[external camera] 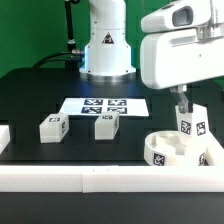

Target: Assemble stool

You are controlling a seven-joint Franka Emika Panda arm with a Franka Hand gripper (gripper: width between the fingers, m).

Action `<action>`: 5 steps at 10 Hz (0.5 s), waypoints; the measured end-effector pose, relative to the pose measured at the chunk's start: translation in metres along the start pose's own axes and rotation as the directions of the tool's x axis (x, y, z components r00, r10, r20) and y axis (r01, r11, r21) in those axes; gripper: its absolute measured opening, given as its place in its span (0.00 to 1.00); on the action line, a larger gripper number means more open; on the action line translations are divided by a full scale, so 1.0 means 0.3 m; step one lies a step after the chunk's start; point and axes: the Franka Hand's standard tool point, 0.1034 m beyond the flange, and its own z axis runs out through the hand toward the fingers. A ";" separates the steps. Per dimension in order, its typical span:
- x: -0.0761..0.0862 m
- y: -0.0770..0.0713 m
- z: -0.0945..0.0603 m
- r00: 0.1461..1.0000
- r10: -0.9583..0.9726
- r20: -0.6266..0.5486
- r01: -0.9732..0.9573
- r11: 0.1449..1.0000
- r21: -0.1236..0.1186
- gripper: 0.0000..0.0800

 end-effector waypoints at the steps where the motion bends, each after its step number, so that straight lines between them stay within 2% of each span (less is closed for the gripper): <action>1: -0.001 0.003 0.000 0.996 -0.088 0.003 0.088 0.996 -0.005 0.81; 2: -0.002 0.006 0.000 0.991 -0.134 0.005 0.134 0.991 -0.007 0.81; 3: -0.013 -0.003 0.010 0.994 -0.109 0.020 0.109 0.994 0.002 0.81; 5: -0.034 0.019 0.026 0.994 -0.109 0.019 0.109 0.994 -0.005 0.81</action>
Offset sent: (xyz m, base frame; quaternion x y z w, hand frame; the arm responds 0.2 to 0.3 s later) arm -0.0082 -0.0050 -0.0123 -0.0035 0.0167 -0.0148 0.9997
